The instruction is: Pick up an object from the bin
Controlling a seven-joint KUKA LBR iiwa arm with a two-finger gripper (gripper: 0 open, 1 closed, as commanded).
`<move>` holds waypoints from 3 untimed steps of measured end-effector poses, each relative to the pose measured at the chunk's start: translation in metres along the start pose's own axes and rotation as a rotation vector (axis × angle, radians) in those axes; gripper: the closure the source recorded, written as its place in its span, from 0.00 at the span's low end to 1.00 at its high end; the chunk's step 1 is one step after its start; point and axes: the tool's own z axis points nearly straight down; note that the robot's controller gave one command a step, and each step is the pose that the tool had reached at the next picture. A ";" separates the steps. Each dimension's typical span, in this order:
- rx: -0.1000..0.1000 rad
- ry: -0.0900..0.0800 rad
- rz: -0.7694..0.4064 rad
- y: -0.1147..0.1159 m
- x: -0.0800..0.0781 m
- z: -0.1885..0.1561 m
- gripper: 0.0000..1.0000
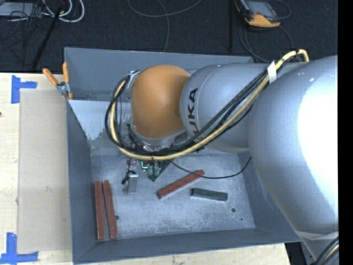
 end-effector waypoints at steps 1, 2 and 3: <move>0.002 -0.014 -0.341 -0.067 0.014 -0.073 0.00; 0.001 -0.002 -0.440 -0.131 -0.002 0.066 0.00; -0.001 -0.008 -0.439 -0.129 -0.004 0.061 1.00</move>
Offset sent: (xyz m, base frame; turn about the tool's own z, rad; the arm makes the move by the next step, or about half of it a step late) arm -0.0148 -0.0651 0.0715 -0.3442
